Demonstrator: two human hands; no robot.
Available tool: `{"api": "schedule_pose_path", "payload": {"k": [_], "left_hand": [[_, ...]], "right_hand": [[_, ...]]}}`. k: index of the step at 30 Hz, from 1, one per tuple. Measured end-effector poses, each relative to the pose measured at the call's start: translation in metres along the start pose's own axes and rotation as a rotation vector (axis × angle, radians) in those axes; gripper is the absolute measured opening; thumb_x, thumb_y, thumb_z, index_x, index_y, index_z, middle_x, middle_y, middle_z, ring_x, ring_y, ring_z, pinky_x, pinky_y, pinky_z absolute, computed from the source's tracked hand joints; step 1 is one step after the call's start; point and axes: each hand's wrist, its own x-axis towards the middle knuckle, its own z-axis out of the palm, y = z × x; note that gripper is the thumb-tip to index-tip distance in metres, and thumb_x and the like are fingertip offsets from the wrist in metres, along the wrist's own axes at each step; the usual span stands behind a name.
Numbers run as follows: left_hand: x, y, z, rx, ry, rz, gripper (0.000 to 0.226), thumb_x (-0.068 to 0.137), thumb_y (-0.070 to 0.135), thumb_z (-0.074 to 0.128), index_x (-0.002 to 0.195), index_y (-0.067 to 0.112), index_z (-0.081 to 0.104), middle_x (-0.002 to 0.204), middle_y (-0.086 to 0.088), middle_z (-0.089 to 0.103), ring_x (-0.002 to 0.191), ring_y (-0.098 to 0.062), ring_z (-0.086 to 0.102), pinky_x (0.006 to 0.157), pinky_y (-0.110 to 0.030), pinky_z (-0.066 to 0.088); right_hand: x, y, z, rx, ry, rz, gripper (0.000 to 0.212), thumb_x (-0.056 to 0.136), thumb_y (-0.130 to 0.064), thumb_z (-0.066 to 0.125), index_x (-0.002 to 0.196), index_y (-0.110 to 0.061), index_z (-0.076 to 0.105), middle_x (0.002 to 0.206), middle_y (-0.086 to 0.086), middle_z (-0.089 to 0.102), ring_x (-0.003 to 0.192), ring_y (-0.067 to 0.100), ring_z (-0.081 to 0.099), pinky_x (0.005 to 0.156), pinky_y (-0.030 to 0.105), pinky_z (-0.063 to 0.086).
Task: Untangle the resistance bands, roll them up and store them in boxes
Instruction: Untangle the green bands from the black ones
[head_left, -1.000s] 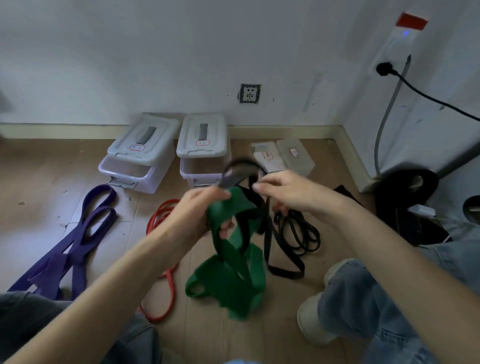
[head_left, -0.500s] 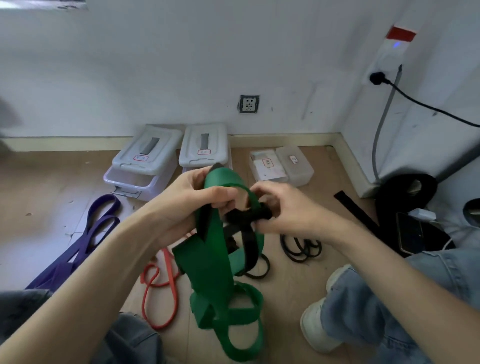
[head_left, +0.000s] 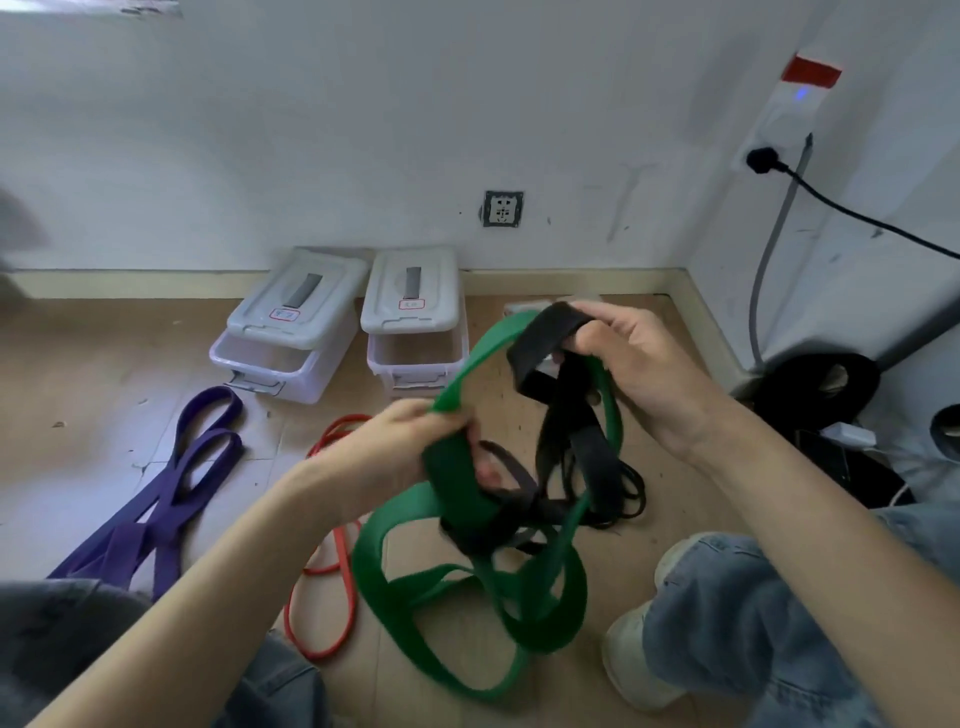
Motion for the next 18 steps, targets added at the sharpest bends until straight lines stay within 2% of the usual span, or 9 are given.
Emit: {"api": "schedule_pose_path", "payload": {"k": [2, 4, 7, 8, 11, 13, 14, 16, 18], "left_hand": [[-0.008, 0.021, -0.003, -0.355, -0.081, 0.045, 0.022, 0.084, 0.03, 0.054, 0.077, 0.009, 0.051, 0.05, 0.0, 0.051, 0.046, -0.014, 0.055, 0.062, -0.03, 0.057], [-0.015, 0.039, -0.006, -0.477, -0.16, 0.09, 0.022, 0.082, 0.032, 0.057, 0.082, 0.011, 0.051, 0.05, 0.005, 0.046, 0.043, -0.009, 0.049, 0.059, -0.025, 0.054], [-0.014, 0.041, -0.002, -0.578, -0.007, 0.026, 0.021, 0.087, 0.03, 0.053, 0.081, 0.012, 0.045, 0.049, 0.005, 0.041, 0.039, -0.008, 0.045, 0.054, -0.024, 0.054], [-0.012, 0.039, 0.001, -0.619, 0.045, -0.009, 0.023, 0.09, 0.03, 0.049, 0.078, 0.012, 0.043, 0.047, 0.005, 0.039, 0.038, -0.007, 0.042, 0.052, -0.023, 0.053], [-0.009, 0.037, 0.009, -0.679, 0.01, -0.079, 0.021, 0.086, 0.029, 0.049, 0.078, 0.01, 0.045, 0.046, 0.006, 0.039, 0.036, -0.007, 0.042, 0.051, -0.021, 0.052], [-0.01, 0.042, 0.013, -0.689, -0.057, -0.068, 0.018, 0.083, 0.026, 0.05, 0.08, 0.009, 0.047, 0.044, 0.007, 0.039, 0.035, -0.006, 0.043, 0.049, -0.02, 0.051], [-0.011, 0.046, 0.016, -0.694, -0.088, -0.058, 0.017, 0.083, 0.026, 0.049, 0.079, 0.009, 0.047, 0.043, 0.007, 0.039, 0.033, -0.005, 0.042, 0.047, -0.019, 0.051], [-0.015, 0.054, 0.021, -0.715, -0.18, -0.046, 0.022, 0.088, 0.026, 0.047, 0.077, 0.007, 0.05, 0.041, 0.007, 0.04, 0.032, -0.004, 0.043, 0.045, -0.02, 0.05], [-0.019, 0.06, 0.021, -0.759, -0.325, -0.038, 0.025, 0.092, 0.024, 0.048, 0.077, 0.004, 0.054, 0.042, 0.004, 0.044, 0.035, -0.007, 0.048, 0.048, -0.023, 0.053]], "right_hand": [[0.003, 0.002, -0.006, -0.054, 0.061, -0.06, 0.019, 0.083, -0.018, 0.057, 0.096, -0.027, 0.067, 0.095, -0.003, 0.068, 0.086, 0.009, 0.063, 0.077, 0.02, 0.051], [0.007, 0.006, -0.013, -0.23, 0.109, -0.077, 0.022, 0.087, -0.017, 0.063, 0.106, -0.029, 0.062, 0.108, -0.007, 0.064, 0.094, 0.009, 0.063, 0.083, 0.022, 0.051], [0.007, 0.017, -0.014, -0.732, 0.06, 0.106, 0.051, 0.083, -0.029, 0.067, 0.13, -0.023, 0.047, 0.129, -0.003, 0.049, 0.117, 0.014, 0.05, 0.095, 0.021, 0.041], [0.005, 0.022, -0.012, -0.825, 0.008, 0.169, 0.057, 0.082, -0.032, 0.068, 0.132, -0.02, 0.044, 0.131, -0.001, 0.049, 0.117, 0.014, 0.05, 0.095, 0.023, 0.041], [-0.007, 0.035, 0.009, -0.726, -0.278, 0.233, 0.053, 0.078, -0.031, 0.072, 0.125, -0.026, 0.049, 0.119, -0.005, 0.058, 0.105, 0.009, 0.056, 0.085, 0.018, 0.046], [-0.014, 0.046, 0.029, -0.628, -0.497, 0.253, 0.052, 0.078, -0.037, 0.071, 0.125, -0.033, 0.048, 0.118, -0.008, 0.058, 0.106, 0.006, 0.055, 0.088, 0.022, 0.047], [-0.017, 0.053, 0.04, -0.605, -0.552, 0.204, 0.042, 0.081, -0.037, 0.068, 0.119, -0.034, 0.05, 0.114, -0.008, 0.06, 0.103, 0.005, 0.055, 0.087, 0.023, 0.047], [-0.022, 0.065, 0.057, -0.602, -0.535, 0.038, 0.018, 0.085, -0.028, 0.067, 0.094, -0.032, 0.051, 0.097, -0.005, 0.06, 0.088, 0.008, 0.056, 0.079, 0.022, 0.046], [-0.023, 0.079, 0.064, -0.608, -0.439, -0.045, 0.016, 0.085, -0.016, 0.066, 0.084, -0.023, 0.052, 0.088, -0.002, 0.059, 0.08, 0.01, 0.055, 0.075, 0.023, 0.046]]}}
